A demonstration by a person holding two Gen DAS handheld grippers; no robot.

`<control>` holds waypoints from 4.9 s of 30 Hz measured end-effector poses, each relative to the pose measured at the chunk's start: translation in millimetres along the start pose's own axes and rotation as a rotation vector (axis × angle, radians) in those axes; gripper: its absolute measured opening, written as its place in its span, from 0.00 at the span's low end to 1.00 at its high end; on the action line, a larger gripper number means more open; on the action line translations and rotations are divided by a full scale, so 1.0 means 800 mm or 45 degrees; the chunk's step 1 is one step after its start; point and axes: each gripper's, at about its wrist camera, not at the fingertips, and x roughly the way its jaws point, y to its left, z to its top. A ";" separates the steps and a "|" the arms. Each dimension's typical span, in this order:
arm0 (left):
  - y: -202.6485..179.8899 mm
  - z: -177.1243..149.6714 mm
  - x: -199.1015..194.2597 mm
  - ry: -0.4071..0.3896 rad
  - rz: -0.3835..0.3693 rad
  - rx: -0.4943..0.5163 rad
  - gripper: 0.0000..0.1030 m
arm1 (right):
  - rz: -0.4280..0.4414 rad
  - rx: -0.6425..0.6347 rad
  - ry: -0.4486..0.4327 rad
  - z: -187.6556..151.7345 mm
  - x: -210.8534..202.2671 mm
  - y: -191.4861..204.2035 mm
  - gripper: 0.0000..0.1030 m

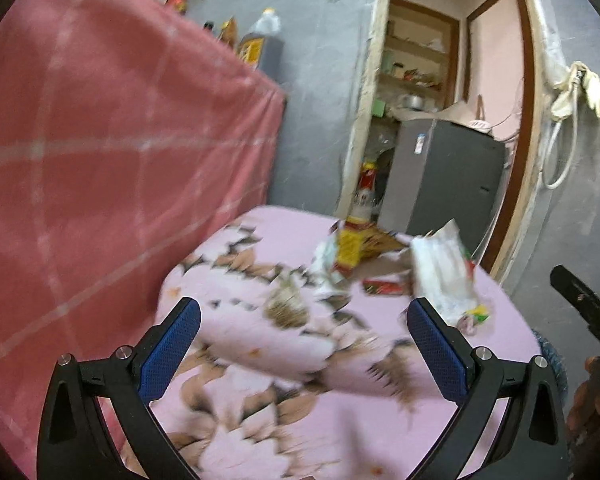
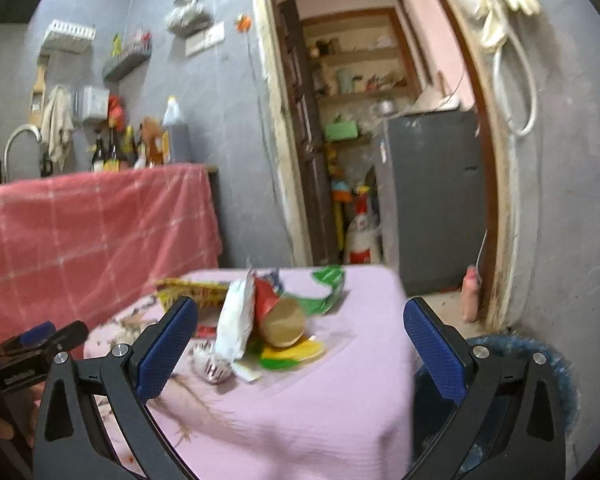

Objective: Collect trash
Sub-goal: 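Grasp the garlic bulb with the left gripper while the right grasps the crumpled can, then carry garlic and can over the blue bin and open both grippers, then grasp the yellow-red box with the left gripper while the right grasps the white paper bag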

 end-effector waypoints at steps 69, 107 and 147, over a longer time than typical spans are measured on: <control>-0.112 0.001 0.034 0.056 -0.327 0.094 0.30 | 0.059 -0.011 0.075 -0.024 -0.016 -0.003 0.23; -0.400 -0.088 0.120 0.408 -0.639 0.270 0.30 | -0.559 0.404 0.150 -0.097 -0.080 -0.269 0.24; -0.308 0.000 0.054 0.050 -0.537 0.194 0.90 | -0.477 0.269 -0.096 -0.022 -0.102 -0.212 0.87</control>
